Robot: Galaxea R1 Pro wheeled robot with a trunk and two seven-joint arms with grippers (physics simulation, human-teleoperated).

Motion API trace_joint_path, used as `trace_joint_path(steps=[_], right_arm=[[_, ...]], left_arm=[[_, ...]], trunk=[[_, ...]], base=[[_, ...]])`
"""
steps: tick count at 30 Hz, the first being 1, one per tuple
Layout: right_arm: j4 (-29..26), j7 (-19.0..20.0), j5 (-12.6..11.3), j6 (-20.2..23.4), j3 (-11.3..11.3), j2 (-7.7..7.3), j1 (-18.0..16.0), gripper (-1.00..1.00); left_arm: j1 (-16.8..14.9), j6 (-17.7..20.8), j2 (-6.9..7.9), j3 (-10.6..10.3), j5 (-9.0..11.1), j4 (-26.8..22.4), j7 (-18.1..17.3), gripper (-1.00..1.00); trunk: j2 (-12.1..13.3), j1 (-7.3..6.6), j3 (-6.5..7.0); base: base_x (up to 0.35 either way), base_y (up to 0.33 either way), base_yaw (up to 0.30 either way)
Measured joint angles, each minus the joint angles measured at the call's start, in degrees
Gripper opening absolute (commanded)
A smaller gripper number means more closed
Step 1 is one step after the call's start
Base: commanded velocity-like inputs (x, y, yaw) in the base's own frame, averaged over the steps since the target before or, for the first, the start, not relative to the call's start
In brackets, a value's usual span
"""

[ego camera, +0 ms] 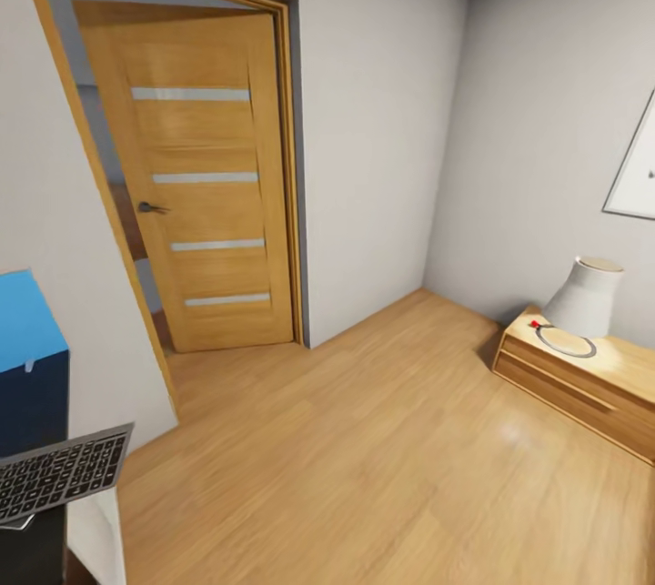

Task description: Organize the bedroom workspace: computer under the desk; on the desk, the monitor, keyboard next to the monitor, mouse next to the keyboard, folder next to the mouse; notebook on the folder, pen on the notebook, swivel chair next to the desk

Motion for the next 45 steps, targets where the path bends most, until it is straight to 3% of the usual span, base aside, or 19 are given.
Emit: trace_joint_path(steps=[45], right_arm=[[0.1, 0.0, 0.0, -0.1, 0.0, 0.00, 0.0, 1.00]], left_arm=[[0.0, 0.3, 0.04, 0.0, 0.0, 0.0, 0.0, 1.00]], trunk=[[0.0, 0.01, 0.00]], base=[[0.320, -0.004, 0.007]])
